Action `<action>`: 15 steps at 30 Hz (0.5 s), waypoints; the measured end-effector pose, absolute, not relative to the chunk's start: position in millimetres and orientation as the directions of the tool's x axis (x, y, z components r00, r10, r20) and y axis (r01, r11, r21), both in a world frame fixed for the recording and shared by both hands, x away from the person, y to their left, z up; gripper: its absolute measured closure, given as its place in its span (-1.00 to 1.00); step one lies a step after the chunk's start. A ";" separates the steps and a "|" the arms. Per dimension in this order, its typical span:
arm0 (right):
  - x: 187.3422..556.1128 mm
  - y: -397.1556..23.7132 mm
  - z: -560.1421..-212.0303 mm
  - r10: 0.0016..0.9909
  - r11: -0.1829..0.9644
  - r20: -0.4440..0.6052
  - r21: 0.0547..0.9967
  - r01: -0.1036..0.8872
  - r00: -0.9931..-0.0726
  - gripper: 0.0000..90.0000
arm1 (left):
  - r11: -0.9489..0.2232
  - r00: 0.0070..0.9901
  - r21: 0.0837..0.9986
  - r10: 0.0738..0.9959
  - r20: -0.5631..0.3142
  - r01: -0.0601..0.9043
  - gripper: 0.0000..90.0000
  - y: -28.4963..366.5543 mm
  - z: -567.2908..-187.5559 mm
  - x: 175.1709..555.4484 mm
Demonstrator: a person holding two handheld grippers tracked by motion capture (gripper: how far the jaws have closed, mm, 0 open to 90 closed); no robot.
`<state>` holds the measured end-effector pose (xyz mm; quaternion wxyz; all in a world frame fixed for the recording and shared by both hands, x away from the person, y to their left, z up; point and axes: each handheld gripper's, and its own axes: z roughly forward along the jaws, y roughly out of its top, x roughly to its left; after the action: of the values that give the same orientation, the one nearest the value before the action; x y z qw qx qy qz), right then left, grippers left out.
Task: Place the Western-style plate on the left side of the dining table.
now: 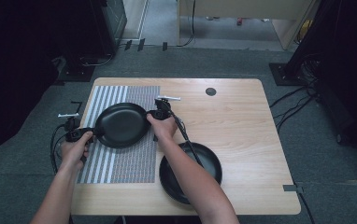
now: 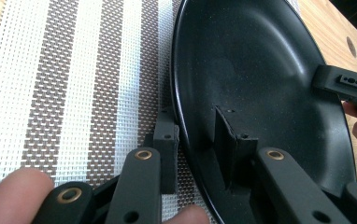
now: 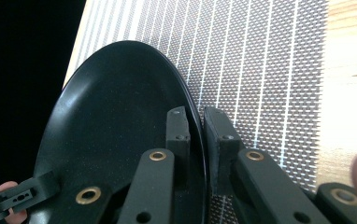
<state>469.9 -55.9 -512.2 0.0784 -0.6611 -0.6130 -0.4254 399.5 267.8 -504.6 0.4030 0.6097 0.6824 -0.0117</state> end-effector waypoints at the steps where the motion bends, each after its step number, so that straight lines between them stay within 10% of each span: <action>1: 470.0 -55.9 -512.1 0.744 -0.234 0.658 0.417 0.878 -0.113 0.81 | 0.257 0.068 0.475 0.823 -0.565 0.842 0.59 267.9 -504.6 399.6; 8: 469.8 -55.2 -510.2 0.742 -0.234 0.659 0.423 0.875 -0.121 0.60 | 0.221 0.097 0.500 0.840 -0.534 0.837 0.50 265.8 -503.6 398.4; 15: 463.3 -61.2 -497.8 0.792 -0.195 0.580 0.537 0.820 -0.191 0.41 | 0.121 0.122 0.550 0.915 -0.385 0.826 -0.10 244.6 -491.4 393.8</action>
<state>463.3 -61.2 -497.8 0.0161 -0.6358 -0.6341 -0.4398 393.8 244.6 -491.4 0.3544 0.6599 0.6596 0.0624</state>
